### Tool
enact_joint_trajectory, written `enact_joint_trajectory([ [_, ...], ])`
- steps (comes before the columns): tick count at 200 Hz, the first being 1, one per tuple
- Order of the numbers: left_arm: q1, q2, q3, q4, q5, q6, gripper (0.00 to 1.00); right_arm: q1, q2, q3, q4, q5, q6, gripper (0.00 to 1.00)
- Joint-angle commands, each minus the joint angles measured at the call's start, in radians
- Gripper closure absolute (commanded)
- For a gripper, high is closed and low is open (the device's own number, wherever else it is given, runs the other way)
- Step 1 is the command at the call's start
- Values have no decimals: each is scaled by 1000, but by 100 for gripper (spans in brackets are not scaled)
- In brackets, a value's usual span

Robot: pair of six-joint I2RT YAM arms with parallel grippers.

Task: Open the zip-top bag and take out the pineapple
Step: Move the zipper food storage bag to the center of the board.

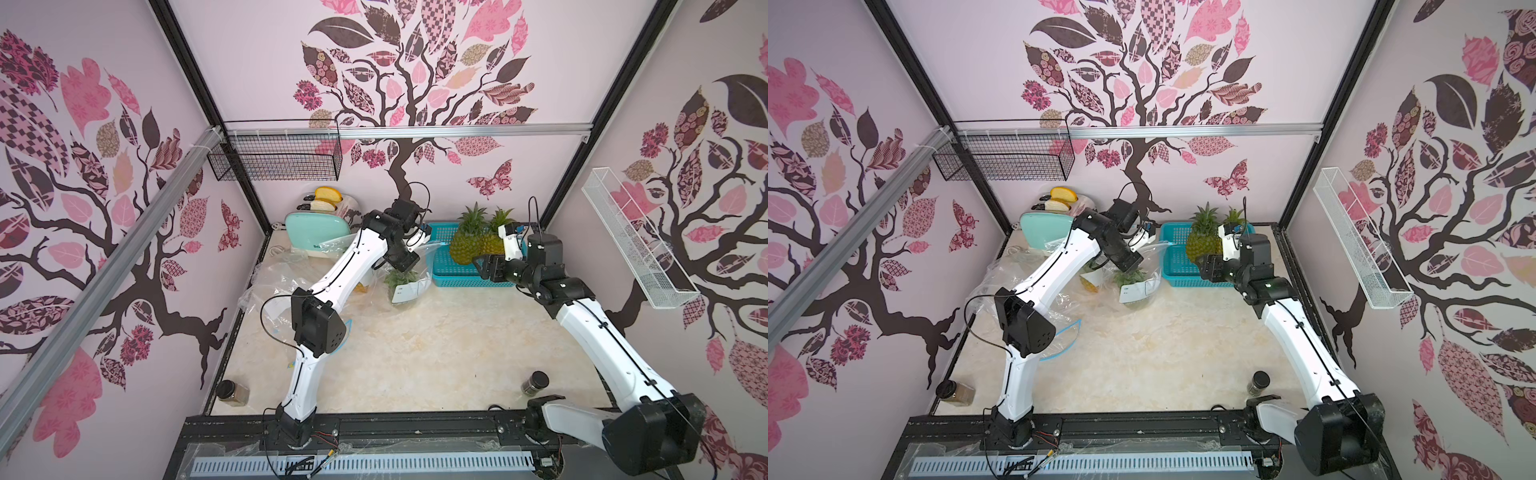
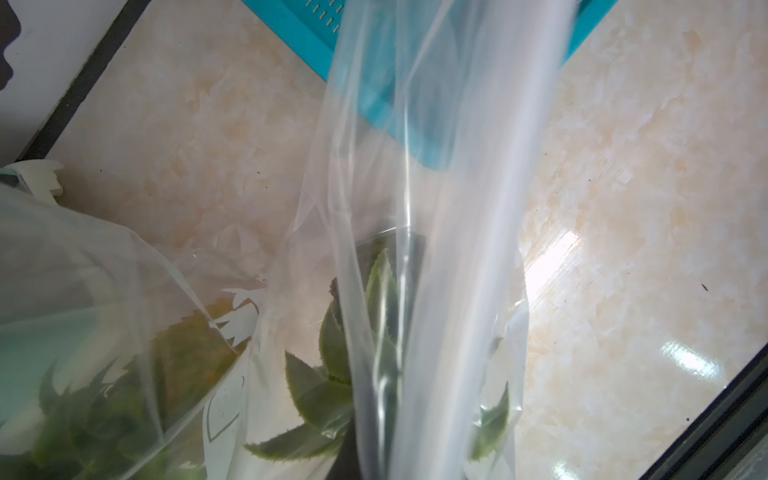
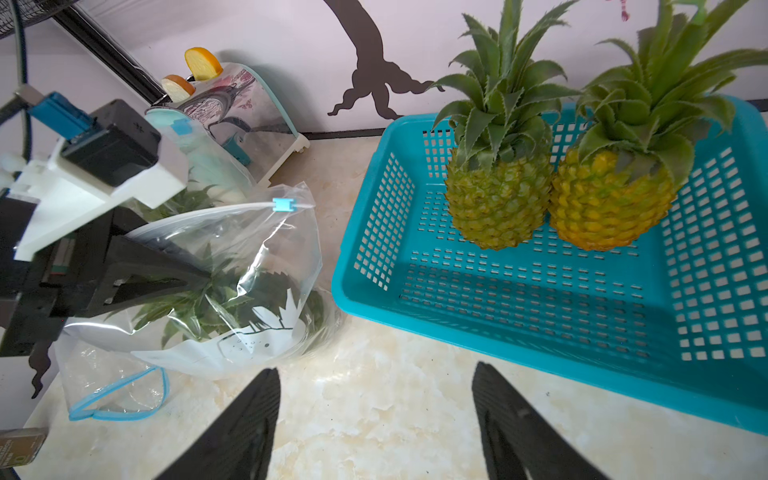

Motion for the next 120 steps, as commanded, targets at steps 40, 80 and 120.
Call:
enact_joint_trajectory([
  [40,-90,-243,-208,-13,-45,-53,100,2,-68,0,-27,27,2,25],
  [80,-163,-460,-519,152,-65,-119,100,2,-91,-18,-25,9,6,24],
  [120,-222,-617,-767,315,-70,-152,100,2,-98,-39,-14,-20,14,25],
])
